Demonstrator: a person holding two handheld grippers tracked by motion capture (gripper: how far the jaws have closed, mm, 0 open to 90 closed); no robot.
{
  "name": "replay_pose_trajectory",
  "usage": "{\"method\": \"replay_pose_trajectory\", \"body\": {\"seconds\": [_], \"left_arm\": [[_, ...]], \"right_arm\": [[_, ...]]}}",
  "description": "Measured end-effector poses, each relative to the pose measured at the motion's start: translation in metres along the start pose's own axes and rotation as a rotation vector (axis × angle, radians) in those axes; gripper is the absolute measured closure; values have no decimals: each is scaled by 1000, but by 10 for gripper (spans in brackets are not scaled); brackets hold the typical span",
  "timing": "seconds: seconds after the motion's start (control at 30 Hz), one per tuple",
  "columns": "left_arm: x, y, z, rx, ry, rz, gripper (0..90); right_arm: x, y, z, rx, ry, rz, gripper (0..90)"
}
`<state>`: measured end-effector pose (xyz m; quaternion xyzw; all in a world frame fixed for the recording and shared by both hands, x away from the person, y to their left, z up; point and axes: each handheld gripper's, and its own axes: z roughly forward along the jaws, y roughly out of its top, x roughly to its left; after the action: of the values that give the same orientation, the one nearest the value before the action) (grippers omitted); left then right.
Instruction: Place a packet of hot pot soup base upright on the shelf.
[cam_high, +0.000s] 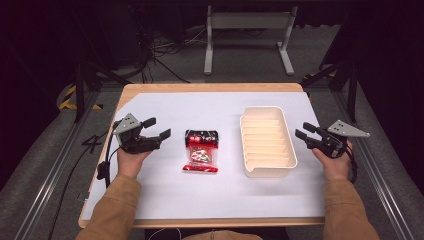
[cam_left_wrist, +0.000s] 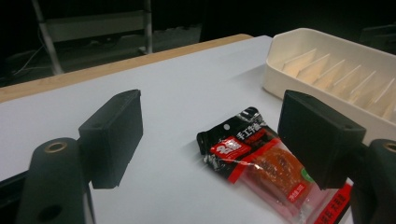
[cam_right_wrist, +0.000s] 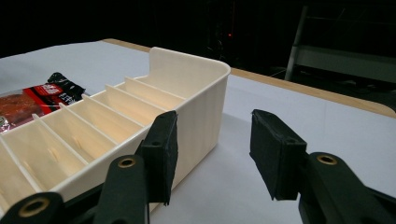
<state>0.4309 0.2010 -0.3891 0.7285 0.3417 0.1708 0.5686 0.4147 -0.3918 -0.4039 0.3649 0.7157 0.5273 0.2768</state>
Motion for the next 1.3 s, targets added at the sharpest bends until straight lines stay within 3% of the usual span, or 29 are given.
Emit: {"method": "replay_pose_trajectory", "body": {"seconds": [0.1,0.23,0.37,0.53,0.73,0.87,1.03,1.13,1.3], "left_arm": [[1,5,7,-10,-20,-35,217],[-1,14,18,5,-19,-22,214],[-3,27,29,21,-60,-39,217],[-9,38,39,45,-62,3,220],[-16,48,53,57,-80,9,171],[-20,50,62,63,-83,22,148],[-20,45,78,62,-124,-14,125],[-20,42,83,58,-136,-9,139],[-20,32,93,87,-132,-5,158]], "right_arm": [[0,0,-1,-1,6,-13,536],[1,1,-1,5,13,-12,544],[1,1,-1,23,12,-13,540],[1,1,-1,37,22,-6,537],[0,2,-3,36,20,5,523],[-1,1,-4,40,23,15,523],[-2,0,-4,41,24,20,518],[-2,0,-5,38,27,29,513],[-3,-1,-6,40,27,36,507]]}}
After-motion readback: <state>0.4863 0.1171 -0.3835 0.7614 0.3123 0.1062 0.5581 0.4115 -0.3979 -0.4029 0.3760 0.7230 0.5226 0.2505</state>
